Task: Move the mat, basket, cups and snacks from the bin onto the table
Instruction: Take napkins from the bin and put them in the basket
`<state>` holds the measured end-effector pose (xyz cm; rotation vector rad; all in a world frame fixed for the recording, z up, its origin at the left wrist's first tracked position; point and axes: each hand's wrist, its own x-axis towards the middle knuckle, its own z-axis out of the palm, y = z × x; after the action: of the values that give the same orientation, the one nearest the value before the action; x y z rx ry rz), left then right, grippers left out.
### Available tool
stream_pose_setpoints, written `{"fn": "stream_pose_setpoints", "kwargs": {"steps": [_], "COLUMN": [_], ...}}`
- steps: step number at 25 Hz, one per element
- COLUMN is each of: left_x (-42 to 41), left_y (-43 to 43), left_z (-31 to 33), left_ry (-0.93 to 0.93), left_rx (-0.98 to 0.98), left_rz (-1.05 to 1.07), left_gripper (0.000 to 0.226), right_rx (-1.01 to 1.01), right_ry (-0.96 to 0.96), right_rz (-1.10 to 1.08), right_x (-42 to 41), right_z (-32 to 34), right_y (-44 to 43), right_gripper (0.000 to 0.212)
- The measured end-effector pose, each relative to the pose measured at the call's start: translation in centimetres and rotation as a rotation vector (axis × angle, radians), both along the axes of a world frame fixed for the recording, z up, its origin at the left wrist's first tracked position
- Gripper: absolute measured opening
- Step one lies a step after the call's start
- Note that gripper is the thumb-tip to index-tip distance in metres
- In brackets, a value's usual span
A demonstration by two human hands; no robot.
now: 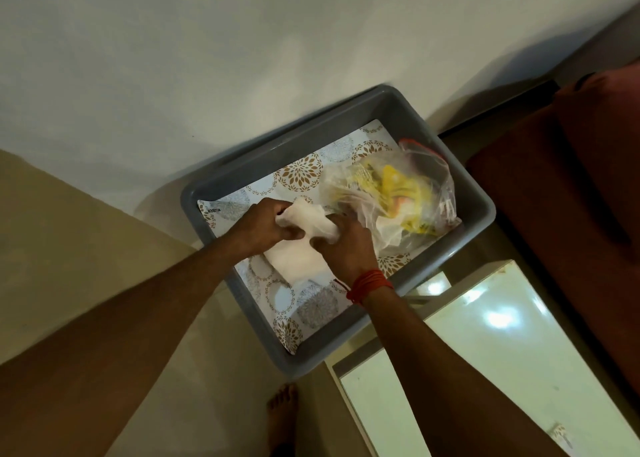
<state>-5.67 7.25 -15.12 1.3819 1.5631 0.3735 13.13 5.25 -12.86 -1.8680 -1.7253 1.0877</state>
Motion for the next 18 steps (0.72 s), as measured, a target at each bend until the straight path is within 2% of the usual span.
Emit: {"fn": "stream_pose_setpoints", "kwargs": {"steps": [2,4,7,10,12,14,16,18], "left_x": [0.3,0.7,2.2,5.0,7.6,10.7,14.3,17.9], "left_y": [-0.3,-0.8,-2.0,-2.9,-3.3,-3.7,-4.5,-5.5], "left_z": [0.5,0.8,1.7,2.6,3.7,5.0,6.4,7.9], "left_ry": [-0.117,-0.323,-0.526,-0.556,-0.602,-0.621,-0.607,-0.607], "left_rx": [-0.046,-0.190,-0.404,-0.364,-0.348,-0.341,-0.329,-0.315], "left_rz": [0.112,0.234,0.200,0.196,0.223,0.162,0.088,0.058], "left_gripper": [0.051,0.048,0.048,0.040,0.037,0.028,0.014,0.019], "right_rx": [0.004,-0.008,0.013,0.123,0.253,0.350,0.378,0.396], "right_ry": [0.033,0.134,0.194,0.046,-0.073,-0.190,-0.235,-0.269], "right_rz": [-0.084,-0.168,-0.296,-0.345,-0.307,-0.245,-0.196,-0.154], "right_x": [0.6,1.7,3.8,5.7,7.3,9.5,11.8,14.0], "right_z": [0.8,1.7,3.1,4.3,5.3,6.3,7.3,8.2], "right_y": [-0.2,-0.7,-2.1,-4.3,-6.2,-8.1,-10.3,-12.7], "right_gripper": [0.030,0.028,0.029,0.031,0.022,0.023,0.034,0.051]}}
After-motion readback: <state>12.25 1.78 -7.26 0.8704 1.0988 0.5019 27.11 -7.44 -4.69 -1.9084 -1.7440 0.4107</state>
